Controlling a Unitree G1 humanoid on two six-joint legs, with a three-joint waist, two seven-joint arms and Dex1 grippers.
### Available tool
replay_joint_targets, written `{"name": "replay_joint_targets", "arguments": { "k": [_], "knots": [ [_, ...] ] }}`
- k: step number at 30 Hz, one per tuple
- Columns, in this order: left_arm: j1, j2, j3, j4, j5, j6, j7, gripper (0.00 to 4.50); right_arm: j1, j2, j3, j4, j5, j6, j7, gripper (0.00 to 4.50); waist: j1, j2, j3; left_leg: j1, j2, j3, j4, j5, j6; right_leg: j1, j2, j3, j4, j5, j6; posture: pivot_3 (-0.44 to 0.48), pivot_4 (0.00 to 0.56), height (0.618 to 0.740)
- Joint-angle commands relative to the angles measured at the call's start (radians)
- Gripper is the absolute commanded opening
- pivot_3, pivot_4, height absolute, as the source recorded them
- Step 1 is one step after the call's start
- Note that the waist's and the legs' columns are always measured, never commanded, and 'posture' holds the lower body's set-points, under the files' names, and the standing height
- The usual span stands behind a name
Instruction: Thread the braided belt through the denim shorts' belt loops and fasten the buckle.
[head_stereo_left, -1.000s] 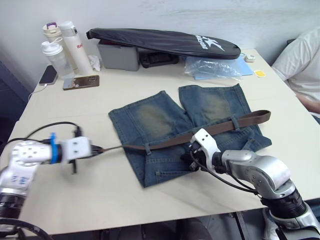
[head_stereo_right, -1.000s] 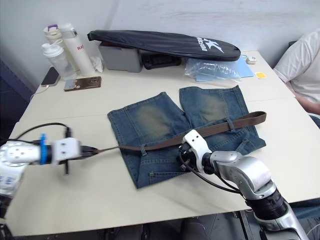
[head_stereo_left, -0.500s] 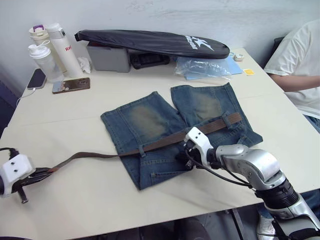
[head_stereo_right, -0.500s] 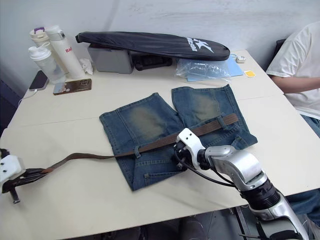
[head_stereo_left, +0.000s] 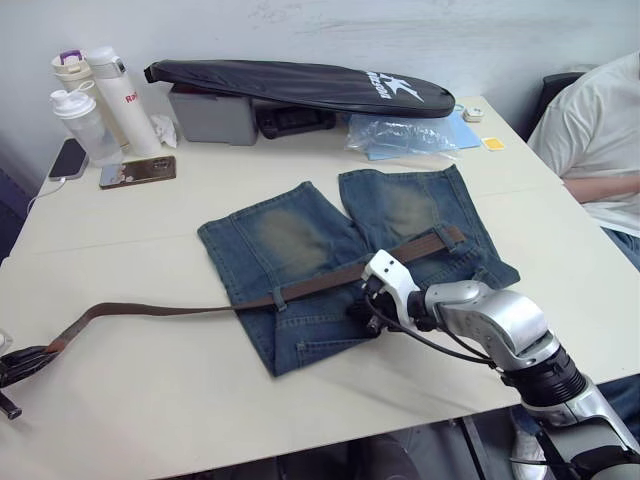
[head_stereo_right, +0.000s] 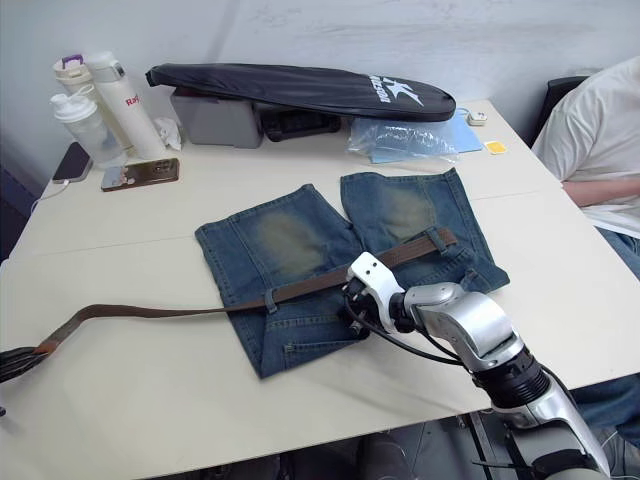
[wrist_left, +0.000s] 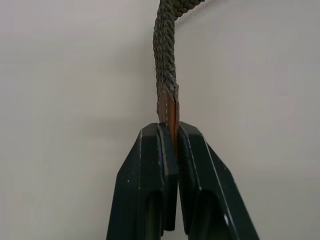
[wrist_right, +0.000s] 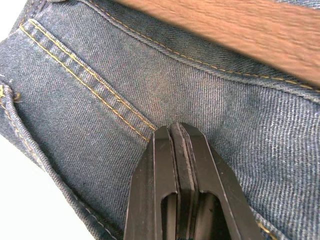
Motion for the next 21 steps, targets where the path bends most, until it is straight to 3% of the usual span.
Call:
{"name": "replay_joint_targets", "arguments": {
  "k": [1, 13, 14, 15, 21],
  "knots": [
    [-0.027, 0.008, 0.020, 0.024, -0.013, 0.015, 0.031, 0.03, 0.026, 0.003, -0.007, 0.008, -0.036, 0.031, -0.029, 0.00, 0.002, -0.001, -0.001, 0.000, 0.000, 0.000, 0.000, 0.000, 0.000, 0.000, 0.000, 0.000, 0.000, 0.000, 0.000, 0.000, 0.150, 0.740],
    [-0.310, -0.088, -0.119, -0.133, -0.040, 0.156, 0.081, 0.03, 0.047, 0.014, -0.047, -0.033, -0.044, 0.062, -0.041, 0.00, 0.006, -0.003, -0.003, -0.001, 0.000, 0.005, 0.000, 0.000, 0.000, 0.003, -0.001, -0.002, 0.002, 0.001, 0.001, 0.000, 0.150, 0.740],
    [-0.324, -0.094, -0.127, -0.142, -0.040, 0.166, 0.082, 0.43, 0.048, 0.013, -0.050, -0.038, -0.042, 0.065, -0.042, 0.00, 0.006, -0.003, -0.003, 0.000, 0.000, 0.006, 0.001, 0.000, 0.000, 0.003, -0.001, -0.002, 0.003, 0.002, 0.002, 0.000, 0.150, 0.740],
    [-0.340, -0.101, -0.137, -0.153, -0.042, 0.178, 0.079, 0.43, 0.050, 0.012, -0.054, -0.046, -0.040, 0.068, -0.042, 0.00, 0.004, -0.003, -0.003, 0.000, 0.000, 0.006, 0.001, 0.000, 0.000, 0.003, -0.001, -0.002, 0.003, 0.002, 0.002, 0.000, 0.150, 0.740],
    [-0.413, -0.105, -0.181, -0.221, -0.052, 0.231, 0.044, 3.15, 0.052, -0.006, -0.118, -0.129, 0.003, 0.081, -0.013, 0.00, 0.015, -0.001, -0.001, -0.001, 0.000, 0.011, 0.005, 0.000, 0.000, 0.002, -0.001, -0.012, 0.004, 0.004, 0.006, 0.000, 0.150, 0.740]
  ]
}}
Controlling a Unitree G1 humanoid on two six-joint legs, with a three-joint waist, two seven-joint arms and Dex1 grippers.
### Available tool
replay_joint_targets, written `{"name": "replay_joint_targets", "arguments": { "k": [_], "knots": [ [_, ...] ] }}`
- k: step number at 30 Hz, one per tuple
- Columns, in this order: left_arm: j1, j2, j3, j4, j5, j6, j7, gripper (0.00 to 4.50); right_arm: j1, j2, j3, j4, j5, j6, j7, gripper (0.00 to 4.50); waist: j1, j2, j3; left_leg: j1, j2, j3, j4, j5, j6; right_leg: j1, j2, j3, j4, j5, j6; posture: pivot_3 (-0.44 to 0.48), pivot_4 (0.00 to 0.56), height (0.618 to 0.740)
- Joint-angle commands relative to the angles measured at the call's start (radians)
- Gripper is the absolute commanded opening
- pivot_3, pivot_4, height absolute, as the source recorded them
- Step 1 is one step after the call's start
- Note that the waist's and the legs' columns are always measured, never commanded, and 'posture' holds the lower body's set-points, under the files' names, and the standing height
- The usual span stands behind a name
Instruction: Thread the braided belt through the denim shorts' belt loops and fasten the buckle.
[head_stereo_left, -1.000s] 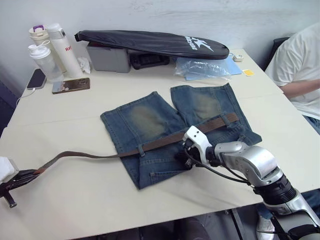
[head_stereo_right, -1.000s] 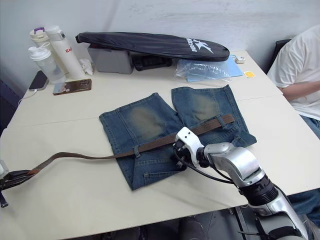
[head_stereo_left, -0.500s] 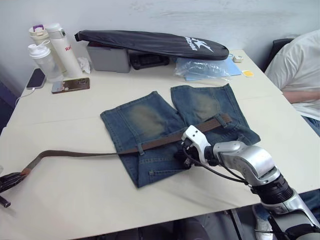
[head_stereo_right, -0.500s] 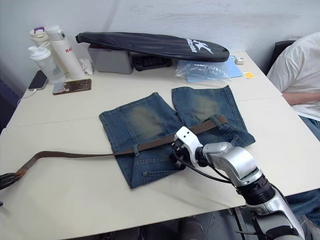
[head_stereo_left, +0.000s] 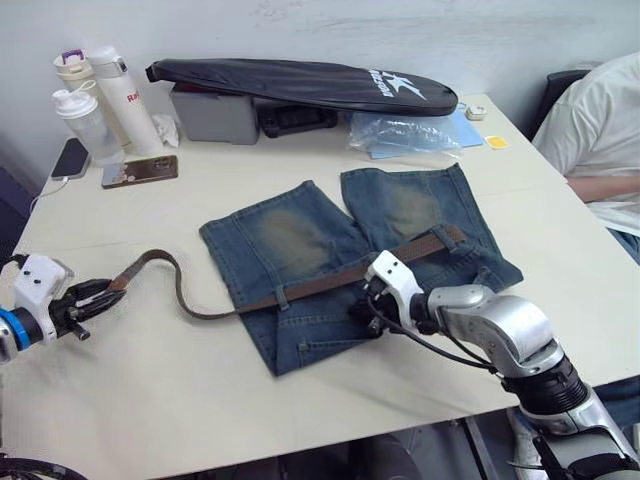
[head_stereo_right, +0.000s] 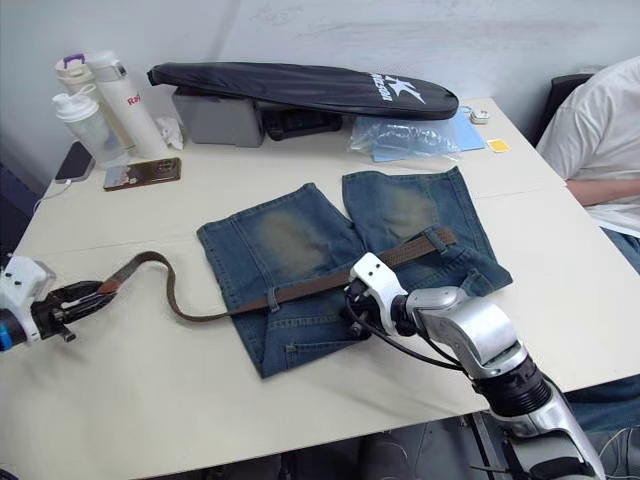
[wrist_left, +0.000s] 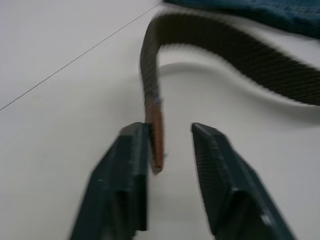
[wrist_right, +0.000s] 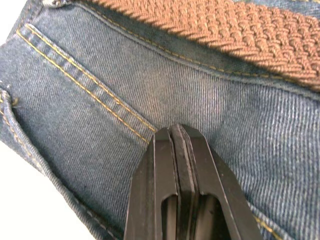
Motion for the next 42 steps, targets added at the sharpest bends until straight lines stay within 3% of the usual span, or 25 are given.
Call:
{"name": "replay_joint_targets", "arguments": {
  "k": [1, 3, 4, 9, 16, 20, 26, 32, 40, 42],
  "knots": [
    [-0.060, 0.028, -0.005, -0.042, -0.017, 0.013, -0.013, 3.44, -0.001, -0.035, -0.069, -0.077, 0.038, 0.025, 0.028, 0.00, 0.008, 0.001, 0.001, -0.001, 0.000, 0.000, 0.001, 0.000, 0.000, 0.000, 0.000, -0.001, 0.000, 0.001, 0.001, 0.000, 0.150, 0.740],
    [-0.092, 0.035, -0.015, -0.035, -0.003, 0.005, -0.009, 4.37, -0.011, -0.048, -0.095, -0.099, 0.062, 0.041, 0.047, 0.00, 0.018, 0.001, 0.002, -0.002, 0.000, 0.001, 0.003, 0.000, 0.000, -0.001, 0.000, -0.002, -0.002, 0.001, 0.002, 0.000, 0.150, 0.740],
    [-0.123, 0.037, -0.019, -0.031, -0.006, 0.012, -0.009, 4.44, -0.021, -0.057, -0.121, -0.113, 0.085, 0.056, 0.060, 0.00, 0.020, 0.001, 0.002, -0.002, 0.000, 0.002, 0.003, 0.000, 0.001, -0.001, 0.001, -0.002, -0.003, 0.002, 0.003, 0.000, 0.150, 0.740],
    [-0.236, 0.040, -0.037, -0.079, -0.041, 0.074, -0.050, 4.44, -0.056, -0.114, -0.218, -0.152, 0.170, 0.093, 0.119, 0.00, 0.024, 0.001, 0.004, -0.003, 0.000, 0.002, 0.004, 0.000, 0.001, -0.001, 0.002, -0.003, -0.003, 0.002, 0.004, 0.000, 0.150, 0.740],
    [-0.287, 0.010, -0.150, -0.395, -0.201, 0.441, -0.115, 4.44, -0.052, -0.275, -0.269, -0.159, 0.171, 0.054, 0.194, 0.00, 0.023, 0.004, 0.005, -0.003, -0.001, 0.004, 0.005, 0.000, 0.002, 0.000, 0.006, 0.000, -0.002, 0.003, 0.006, 0.000, 0.150, 0.740],
    [-0.323, -0.021, -0.256, -0.584, -0.326, 0.675, -0.133, 4.50, -0.018, -0.367, -0.330, -0.140, 0.167, 0.046, 0.226, 1.31, 0.023, 0.005, 0.006, -0.003, -0.001, 0.006, 0.006, 0.000, 0.001, 0.000, 0.008, 0.003, -0.003, 0.004, 0.007, 0.000, 0.150, 0.740],
    [-0.387, -0.117, -0.425, -0.655, -0.291, 0.819, -0.028, 4.50, 0.052, -0.471, -0.400, -0.075, 0.128, -0.010, 0.251, 4.32, 0.035, 0.006, 0.007, -0.002, -0.002, 0.008, 0.008, 0.000, 0.001, 0.002, 0.013, 0.006, -0.009, 0.005, 0.010, 0.000, 0.150, 0.740],
    [-0.414, -0.191, -0.550, -0.667, -0.211, 0.877, 0.083, 4.50, 0.076, -0.507, -0.426, 0.012, 0.041, -0.095, 0.213, 4.48, 0.049, 0.005, 0.008, -0.002, -0.002, 0.010, 0.009, 0.001, -0.001, 0.001, 0.017, 0.011, -0.011, 0.005, 0.010, 0.000, 0.150, 0.740],
    [-0.349, -0.208, -0.605, -0.811, -0.222, 0.689, -0.058, 4.50, 0.099, -0.549, -0.450, 0.007, 0.039, -0.101, 0.240, 4.48, 0.050, 0.006, 0.008, -0.002, -0.001, 0.013, 0.010, 0.002, -0.002, 0.000, 0.018, 0.015, -0.011, 0.005, 0.010, 0.000, 0.150, 0.740],
    [-0.330, -0.215, -0.632, -0.811, -0.171, 0.591, -0.076, 4.50, 0.111, -0.562, -0.462, -0.010, 0.052, -0.090, 0.251, 4.48, 0.050, 0.007, 0.009, -0.002, -0.001, 0.014, 0.011, 0.002, -0.002, 0.000, 0.018, 0.016, -0.011, 0.005, 0.010, 0.000, 0.150, 0.740]
  ]
}}
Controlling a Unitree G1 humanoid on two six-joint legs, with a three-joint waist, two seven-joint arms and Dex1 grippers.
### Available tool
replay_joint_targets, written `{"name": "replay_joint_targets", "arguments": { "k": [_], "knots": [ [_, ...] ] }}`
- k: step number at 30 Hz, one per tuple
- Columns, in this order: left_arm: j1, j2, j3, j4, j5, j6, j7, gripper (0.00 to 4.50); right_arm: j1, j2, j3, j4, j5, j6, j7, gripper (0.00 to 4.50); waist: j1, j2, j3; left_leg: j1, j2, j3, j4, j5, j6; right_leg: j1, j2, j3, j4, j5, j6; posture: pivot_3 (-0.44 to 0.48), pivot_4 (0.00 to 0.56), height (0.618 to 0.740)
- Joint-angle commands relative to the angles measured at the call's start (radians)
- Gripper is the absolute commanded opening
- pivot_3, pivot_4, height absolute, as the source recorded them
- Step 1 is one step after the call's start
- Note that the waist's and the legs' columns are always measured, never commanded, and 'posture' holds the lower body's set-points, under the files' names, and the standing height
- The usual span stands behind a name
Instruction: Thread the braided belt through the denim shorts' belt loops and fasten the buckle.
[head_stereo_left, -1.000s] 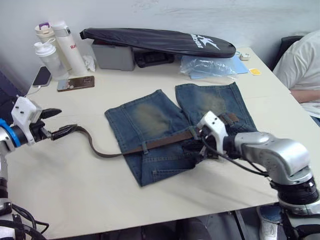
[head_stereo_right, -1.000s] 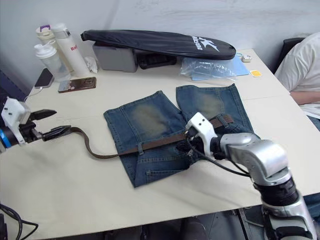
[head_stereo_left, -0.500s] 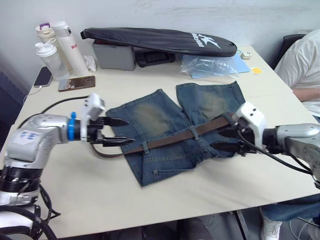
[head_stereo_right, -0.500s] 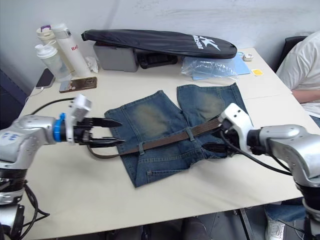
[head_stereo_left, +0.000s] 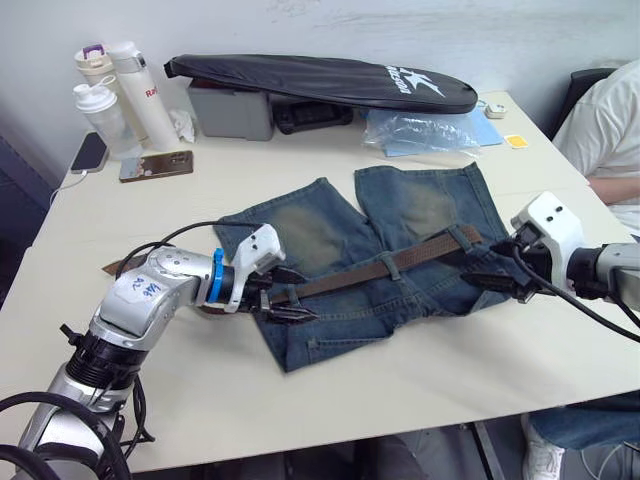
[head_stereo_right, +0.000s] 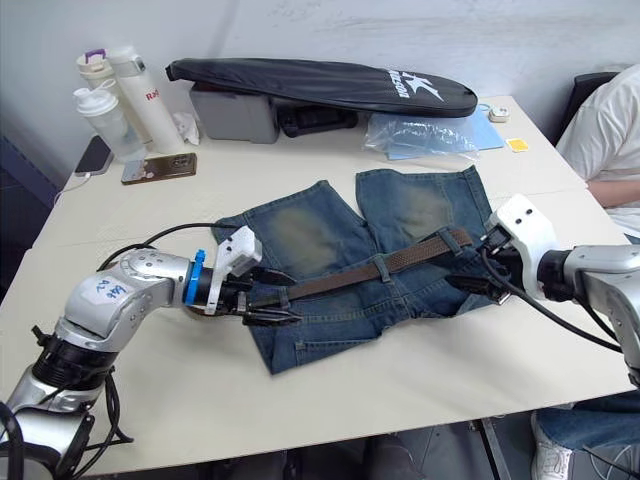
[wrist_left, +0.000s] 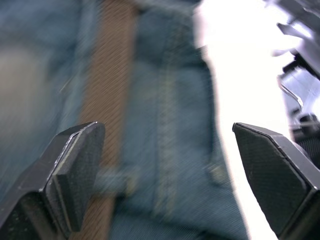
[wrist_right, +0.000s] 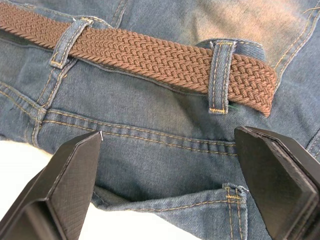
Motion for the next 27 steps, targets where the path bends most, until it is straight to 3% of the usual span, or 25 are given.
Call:
{"name": "replay_joint_targets", "arguments": {
  "k": [1, 7, 10, 12, 13, 14, 17, 19, 27],
  "knots": [
    [0.025, 0.003, -0.043, -0.022, 0.077, -0.177, -0.048, 4.50, 0.009, -0.035, -0.064, -0.054, 0.022, 0.015, 0.022, 4.48, 0.000, 0.001, 0.001, 0.000, 0.000, 0.000, 0.000, 0.000, 0.000, 0.000, 0.000, 0.000, 0.000, 0.000, 0.000, 0.000, 0.150, 0.740],
    [0.031, 0.023, -0.238, 0.131, 0.380, -0.561, -0.110, 4.50, 0.081, -0.095, -0.133, -0.143, 0.056, 0.009, 0.088, 4.48, 0.016, 0.004, 0.003, 0.000, 0.000, 0.001, 0.003, -0.001, 0.001, 0.000, 0.001, 0.001, -0.001, 0.000, 0.001, 0.000, 0.150, 0.740],
    [0.033, 0.026, -0.311, 0.252, 0.512, -0.731, -0.118, 3.63, 0.133, -0.155, -0.156, -0.143, 0.022, -0.022, 0.120, 4.50, 0.024, 0.004, 0.003, -0.001, 0.000, 0.002, 0.005, -0.002, 0.003, 0.000, 0.001, 0.002, -0.001, 0.001, 0.001, 0.000, 0.150, 0.740],
    [0.031, 0.024, -0.324, 0.328, 0.560, -0.810, -0.111, 2.81, 0.151, -0.168, -0.175, -0.140, 0.022, -0.028, 0.125, 4.50, 0.023, 0.005, 0.001, -0.001, 0.001, 0.002, 0.007, -0.003, 0.005, 0.001, 0.000, 0.002, -0.001, 0.001, 0.001, 0.000, 0.150, 0.740],
    [0.027, 0.022, -0.317, 0.349, 0.561, -0.826, -0.112, 2.22, 0.158, -0.170, -0.184, -0.141, 0.025, -0.029, 0.126, 4.50, 0.023, 0.006, 0.001, 0.001, 0.002, 0.002, 0.009, -0.005, 0.007, 0.004, 0.000, 0.003, -0.001, 0.001, 0.001, 0.000, 0.150, 0.740],
    [0.024, 0.020, -0.312, 0.363, 0.560, -0.837, -0.114, 1.97, 0.163, -0.171, -0.189, -0.142, 0.027, -0.029, 0.127, 4.50, 0.023, 0.008, 0.000, 0.001, 0.002, 0.002, 0.009, -0.006, 0.009, 0.004, -0.001, 0.003, -0.001, 0.001, 0.002, 0.000, 0.150, 0.740],
    [0.005, 0.035, -0.267, 0.395, 0.534, -0.852, -0.124, 0.61, 0.170, -0.160, -0.196, -0.161, 0.038, -0.019, 0.122, 4.50, 0.022, 0.010, -0.001, 0.001, 0.003, 0.001, 0.014, -0.009, 0.015, 0.007, -0.001, 0.004, -0.001, 0.001, 0.002, 0.000, 0.150, 0.740],
    [0.002, 0.063, -0.240, 0.428, 0.524, -0.879, -0.141, 0.01, 0.165, -0.148, -0.191, -0.168, 0.046, -0.015, 0.115, 4.50, 0.019, 0.010, -0.001, 0.001, 0.004, 0.001, 0.014, -0.009, 0.016, 0.007, -0.001, 0.005, -0.001, 0.001, 0.001, 0.000, 0.150, 0.740],
    [0.013, 0.189, -0.121, 0.592, 0.476, -0.979, -0.219, 0.01, 0.127, -0.114, -0.133, -0.164, 0.048, -0.031, 0.099, 4.50, -0.010, 0.010, -0.002, 0.002, 0.003, -0.001, 0.012, -0.011, 0.018, 0.001, 0.001, 0.011, 0.005, 0.001, 0.000, 0.000, 0.150, 0.740]
  ]
}}
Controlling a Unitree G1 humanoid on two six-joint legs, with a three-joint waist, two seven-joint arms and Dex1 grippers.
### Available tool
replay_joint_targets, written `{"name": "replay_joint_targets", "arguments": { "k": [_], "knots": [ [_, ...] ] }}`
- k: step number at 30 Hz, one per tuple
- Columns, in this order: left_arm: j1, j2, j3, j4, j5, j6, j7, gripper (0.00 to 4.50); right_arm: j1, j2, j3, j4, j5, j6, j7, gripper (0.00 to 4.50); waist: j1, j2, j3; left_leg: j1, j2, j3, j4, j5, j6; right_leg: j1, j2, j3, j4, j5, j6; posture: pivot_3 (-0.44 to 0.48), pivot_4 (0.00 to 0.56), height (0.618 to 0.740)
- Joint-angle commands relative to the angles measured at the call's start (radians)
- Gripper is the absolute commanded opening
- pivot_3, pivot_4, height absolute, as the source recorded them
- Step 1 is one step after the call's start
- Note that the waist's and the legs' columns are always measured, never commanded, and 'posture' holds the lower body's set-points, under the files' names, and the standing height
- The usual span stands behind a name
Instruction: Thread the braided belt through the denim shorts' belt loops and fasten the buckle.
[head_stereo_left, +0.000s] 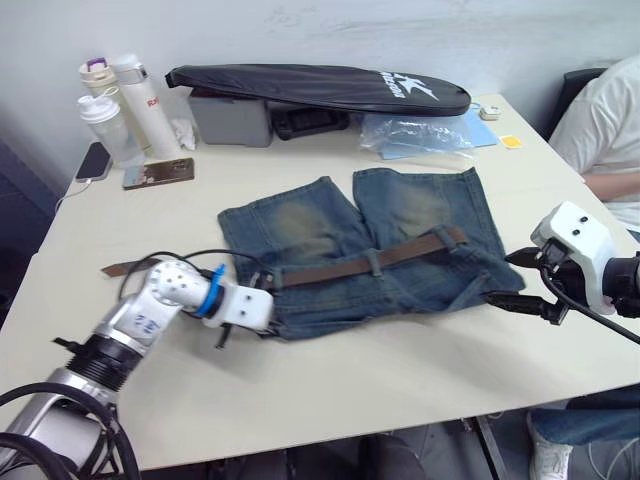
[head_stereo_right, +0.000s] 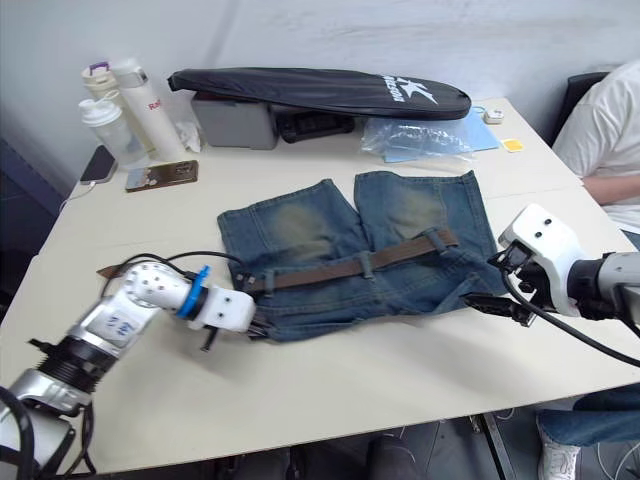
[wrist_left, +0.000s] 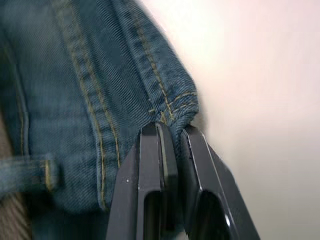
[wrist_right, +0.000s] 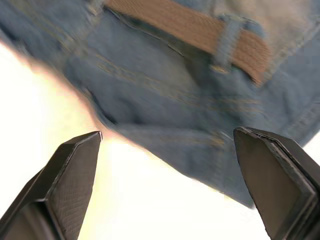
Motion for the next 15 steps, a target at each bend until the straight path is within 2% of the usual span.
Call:
{"name": "replay_joint_targets", "arguments": {
  "k": [1, 5, 7, 8, 11, 15],
  "knots": [
    [0.022, 0.048, 0.034, 0.079, 0.014, -0.019, -0.054, 0.01, -0.033, 0.008, 0.012, -0.013, 0.004, -0.022, -0.002, 4.50, -0.003, 0.000, 0.000, 0.001, 0.000, -0.001, 0.001, -0.001, 0.001, 0.000, 0.001, 0.000, 0.001, 0.000, 0.000, 0.000, 0.150, 0.740],
    [0.038, 0.049, 0.071, 0.114, -0.003, -0.002, -0.079, 0.01, -0.061, 0.022, 0.050, 0.003, -0.002, -0.036, -0.003, 4.50, -0.009, 0.001, -0.001, 0.000, 0.000, 0.000, 0.001, -0.001, 0.002, -0.003, 0.003, 0.001, 0.002, 0.000, 0.000, 0.000, 0.150, 0.740],
    [0.051, 0.034, 0.111, 0.085, -0.074, 0.078, -0.101, 0.90, -0.076, 0.030, 0.067, 0.009, -0.003, -0.042, -0.004, 4.50, -0.016, 0.001, -0.001, 0.000, 0.000, 0.000, 0.001, -0.002, 0.003, -0.003, 0.003, 0.001, 0.002, 0.000, 0.000, 0.000, 0.150, 0.740],
    [0.057, 0.033, 0.126, 0.067, -0.102, 0.110, -0.114, 1.11, -0.082, 0.034, 0.071, 0.010, -0.001, -0.042, -0.004, 4.50, -0.019, 0.001, -0.001, 0.000, 0.001, 0.000, 0.000, -0.002, 0.003, -0.003, 0.003, 0.001, 0.002, 0.000, 0.000, 0.000, 0.150, 0.740],
    [0.068, 0.054, 0.196, 0.018, -0.197, 0.232, -0.155, 2.45, -0.091, 0.046, 0.070, 0.016, 0.007, -0.036, -0.001, 4.50, -0.020, 0.000, 0.000, 0.000, 0.001, 0.000, 0.000, -0.002, 0.003, -0.004, 0.002, 0.002, 0.003, 0.000, 0.000, 0.000, 0.150, 0.740],
    [0.052, 0.090, 0.321, -0.039, -0.371, 0.519, -0.190, 4.34, -0.110, 0.068, 0.055, 0.046, 0.025, -0.006, -0.016, 4.50, -0.018, -0.002, 0.002, -0.001, 0.001, -0.001, 0.001, -0.002, 0.003, -0.004, 0.001, 0.001, 0.003, 0.000, 0.000, 0.000, 0.150, 0.740]
  ]
}}
